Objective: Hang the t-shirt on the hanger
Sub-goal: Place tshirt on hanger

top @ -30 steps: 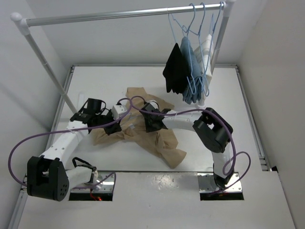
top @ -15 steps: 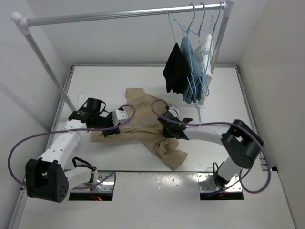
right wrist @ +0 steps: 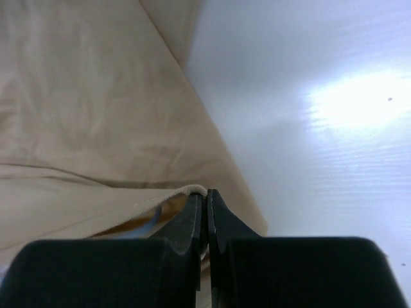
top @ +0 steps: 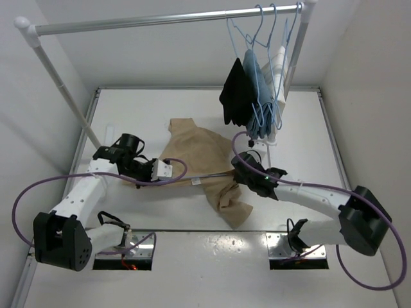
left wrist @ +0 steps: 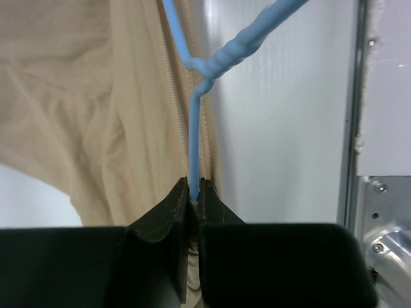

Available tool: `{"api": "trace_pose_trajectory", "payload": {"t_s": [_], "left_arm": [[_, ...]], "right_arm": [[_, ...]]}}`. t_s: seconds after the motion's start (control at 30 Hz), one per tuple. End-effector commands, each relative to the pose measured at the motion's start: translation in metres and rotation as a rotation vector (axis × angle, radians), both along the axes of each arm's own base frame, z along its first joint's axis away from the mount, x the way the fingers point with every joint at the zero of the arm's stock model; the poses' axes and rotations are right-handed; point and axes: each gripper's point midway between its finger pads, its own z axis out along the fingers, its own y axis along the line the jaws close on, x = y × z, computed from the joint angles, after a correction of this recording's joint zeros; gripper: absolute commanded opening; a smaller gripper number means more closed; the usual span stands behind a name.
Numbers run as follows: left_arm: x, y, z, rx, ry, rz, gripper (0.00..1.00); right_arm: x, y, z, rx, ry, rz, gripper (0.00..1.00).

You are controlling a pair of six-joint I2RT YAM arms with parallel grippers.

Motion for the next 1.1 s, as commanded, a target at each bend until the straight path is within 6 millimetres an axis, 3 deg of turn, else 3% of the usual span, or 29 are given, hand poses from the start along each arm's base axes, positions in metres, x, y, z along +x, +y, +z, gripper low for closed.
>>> {"api": "trace_pose_trajectory", "payload": {"t_s": [0.0, 0.13, 0.17, 0.2, 0.27, 0.33, 0.4, 0.47, 0.63, 0.77, 0.8, 0.87, 0.9, 0.97, 1.07], "left_arm": [[0.009, 0.022, -0.01, 0.135, 0.013, 0.105, 0.0], [0.033, 0.013, -0.01, 0.163, -0.012, 0.185, 0.0], [0.038, 0.008, -0.004, 0.165, -0.031, 0.166, 0.0], [0.039, 0.003, -0.003, 0.164, -0.034, 0.149, 0.0], [0.045, -0.009, 0.007, 0.163, -0.073, 0.102, 0.0], [0.041, -0.027, 0.014, 0.16, -0.09, 0.025, 0.0], [0.036, -0.049, 0.028, 0.116, -0.096, -0.043, 0.0], [0.031, -0.064, 0.033, 0.077, -0.069, -0.079, 0.0], [0.027, -0.082, 0.051, 0.014, -0.055, -0.13, 0.0], [0.021, -0.074, 0.053, -0.012, -0.043, -0.184, 0.0], [0.012, -0.073, 0.056, -0.031, -0.022, -0.208, 0.0], [0.011, -0.07, 0.059, -0.05, -0.036, -0.244, 0.0], [0.003, -0.072, 0.061, -0.075, -0.012, -0.267, 0.0], [0.007, -0.07, 0.067, -0.107, -0.031, -0.277, 0.0], [0.006, -0.072, 0.079, -0.162, -0.043, -0.301, 0.0]], "right_arm": [[0.009, -0.049, 0.017, -0.185, -0.106, -0.056, 0.0], [0.013, -0.01, 0.032, -0.175, -0.173, 0.252, 0.0], [0.019, 0.009, 0.048, -0.123, -0.242, 0.328, 0.0], [0.01, 0.032, 0.051, -0.091, -0.254, 0.503, 0.0], [0.007, 0.055, 0.07, -0.028, -0.31, 0.623, 0.0], [0.008, 0.074, 0.089, 0.008, -0.342, 0.705, 0.0], [0.005, 0.087, 0.09, 0.017, -0.323, 0.782, 0.0], [-0.001, 0.103, 0.104, 0.066, -0.344, 0.868, 0.0], [-0.017, 0.111, 0.116, 0.128, -0.367, 0.954, 0.01], [-0.03, 0.095, 0.117, 0.089, -0.363, 0.98, 0.31], [-0.032, 0.092, 0.127, 0.083, -0.381, 0.987, 0.44], [-0.039, 0.085, 0.122, 0.039, -0.34, 1.024, 0.55], [-0.04, 0.085, 0.134, 0.038, -0.357, 1.038, 0.62], [-0.044, 0.081, 0.135, 0.01, -0.329, 1.067, 0.67], [-0.043, 0.087, 0.155, 0.008, -0.369, 1.109, 0.72]]}}
